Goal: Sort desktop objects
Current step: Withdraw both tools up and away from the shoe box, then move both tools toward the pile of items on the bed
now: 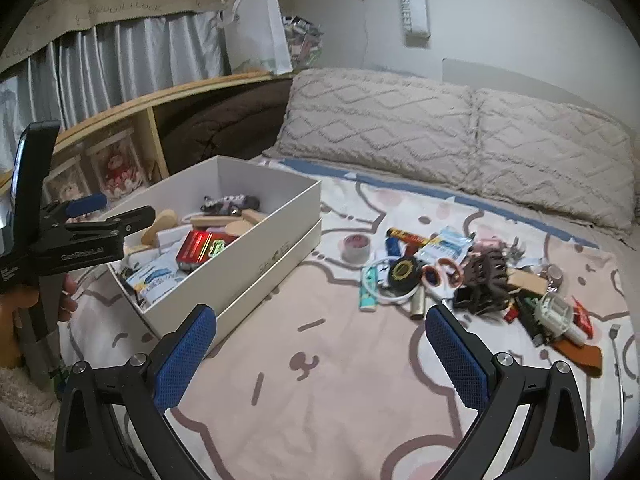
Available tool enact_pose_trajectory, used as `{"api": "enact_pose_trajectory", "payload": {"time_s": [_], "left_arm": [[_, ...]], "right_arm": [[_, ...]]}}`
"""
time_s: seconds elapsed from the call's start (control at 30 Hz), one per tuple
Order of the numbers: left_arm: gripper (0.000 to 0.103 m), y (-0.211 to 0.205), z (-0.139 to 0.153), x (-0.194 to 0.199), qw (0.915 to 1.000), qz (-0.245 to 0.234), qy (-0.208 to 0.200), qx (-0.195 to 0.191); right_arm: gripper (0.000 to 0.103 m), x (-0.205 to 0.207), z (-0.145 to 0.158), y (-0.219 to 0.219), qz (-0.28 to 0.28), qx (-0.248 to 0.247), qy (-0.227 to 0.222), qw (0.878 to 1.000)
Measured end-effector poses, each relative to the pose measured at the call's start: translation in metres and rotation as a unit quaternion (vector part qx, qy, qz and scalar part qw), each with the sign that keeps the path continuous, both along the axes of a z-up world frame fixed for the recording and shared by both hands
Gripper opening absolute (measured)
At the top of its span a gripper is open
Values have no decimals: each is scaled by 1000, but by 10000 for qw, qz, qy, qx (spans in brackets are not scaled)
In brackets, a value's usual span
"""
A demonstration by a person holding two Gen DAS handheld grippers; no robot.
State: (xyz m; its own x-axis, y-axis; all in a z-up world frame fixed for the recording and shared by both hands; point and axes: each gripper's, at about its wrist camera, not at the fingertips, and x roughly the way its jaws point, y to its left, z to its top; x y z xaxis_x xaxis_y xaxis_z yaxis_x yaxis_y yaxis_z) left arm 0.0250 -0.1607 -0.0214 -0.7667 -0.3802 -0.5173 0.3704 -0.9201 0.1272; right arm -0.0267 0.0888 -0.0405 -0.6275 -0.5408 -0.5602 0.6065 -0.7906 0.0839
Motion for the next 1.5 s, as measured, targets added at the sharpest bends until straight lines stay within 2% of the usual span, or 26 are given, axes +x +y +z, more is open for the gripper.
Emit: {"api": "enact_pose_trajectory", "payload": {"time_s": [0.3,0.6,0.77,1.17,1.37,1.5], "left_arm": [[103,20,15,3,9985,-79,530,71],[103,50,17,-4,9965,-351,749,93],[103,69,17,-7,9938,-587,916,209],[103,112,6,-23,9894,-1081,954,193],[103,134,-7,-34,9880,-1350,748,104],[103,145,-18,-42,9862,-1547,561,203]], "right_arm": [[103,-5,11,40,-419,-34,271,9987],[103,-9,5,85,-832,-114,253,9961],[103,-9,-2,105,-1032,-3,350,9940],[103,-5,-10,152,-1443,-29,514,9882],[103,-8,-15,168,-1617,64,443,9858],[103,-9,-20,170,-1661,218,417,9850]]}}
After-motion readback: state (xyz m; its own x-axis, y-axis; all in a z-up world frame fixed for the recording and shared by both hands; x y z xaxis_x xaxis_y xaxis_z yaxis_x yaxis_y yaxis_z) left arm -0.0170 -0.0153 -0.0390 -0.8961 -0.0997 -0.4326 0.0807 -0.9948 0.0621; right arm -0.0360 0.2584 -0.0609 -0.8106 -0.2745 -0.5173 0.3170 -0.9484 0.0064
